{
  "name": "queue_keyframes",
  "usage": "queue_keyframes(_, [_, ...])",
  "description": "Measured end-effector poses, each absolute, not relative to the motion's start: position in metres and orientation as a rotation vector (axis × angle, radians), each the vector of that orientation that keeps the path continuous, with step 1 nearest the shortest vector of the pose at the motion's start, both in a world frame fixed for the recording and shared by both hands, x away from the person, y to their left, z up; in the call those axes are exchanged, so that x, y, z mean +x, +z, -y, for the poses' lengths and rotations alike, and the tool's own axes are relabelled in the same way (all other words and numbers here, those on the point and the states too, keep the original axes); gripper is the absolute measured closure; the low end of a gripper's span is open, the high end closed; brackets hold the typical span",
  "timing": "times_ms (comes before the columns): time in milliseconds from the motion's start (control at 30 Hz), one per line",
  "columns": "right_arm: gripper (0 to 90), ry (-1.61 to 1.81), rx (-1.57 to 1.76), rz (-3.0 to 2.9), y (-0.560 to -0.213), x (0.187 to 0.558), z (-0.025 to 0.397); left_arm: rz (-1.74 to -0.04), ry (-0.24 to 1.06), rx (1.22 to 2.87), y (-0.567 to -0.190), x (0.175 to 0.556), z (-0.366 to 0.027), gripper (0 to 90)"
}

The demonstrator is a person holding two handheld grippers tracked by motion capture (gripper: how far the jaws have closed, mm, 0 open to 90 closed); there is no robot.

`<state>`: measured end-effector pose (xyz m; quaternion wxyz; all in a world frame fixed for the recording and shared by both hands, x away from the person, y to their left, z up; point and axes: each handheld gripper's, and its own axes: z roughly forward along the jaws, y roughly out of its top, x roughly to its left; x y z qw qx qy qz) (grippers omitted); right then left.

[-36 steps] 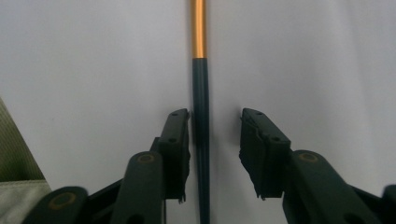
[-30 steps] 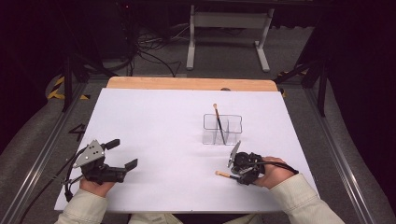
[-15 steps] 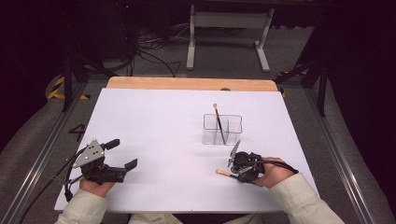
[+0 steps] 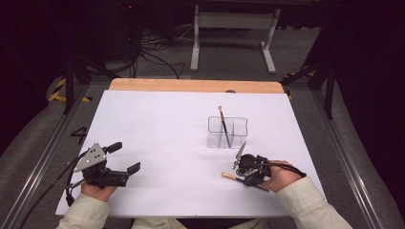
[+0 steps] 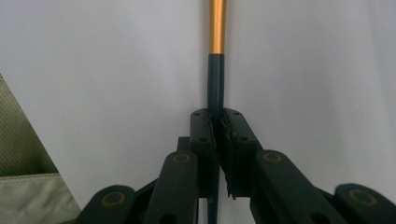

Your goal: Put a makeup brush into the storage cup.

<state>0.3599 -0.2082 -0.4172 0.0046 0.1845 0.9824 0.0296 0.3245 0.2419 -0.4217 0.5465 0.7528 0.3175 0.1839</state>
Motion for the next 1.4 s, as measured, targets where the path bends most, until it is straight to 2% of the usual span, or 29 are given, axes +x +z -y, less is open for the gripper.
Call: queue_keyframes(1400, [84.2, 0.349, 0.65, -2.93, -0.357, 0.358, 0.218, -0.755, 0.437, 1.784, -0.422, 0.324, -0.243, 1.3])
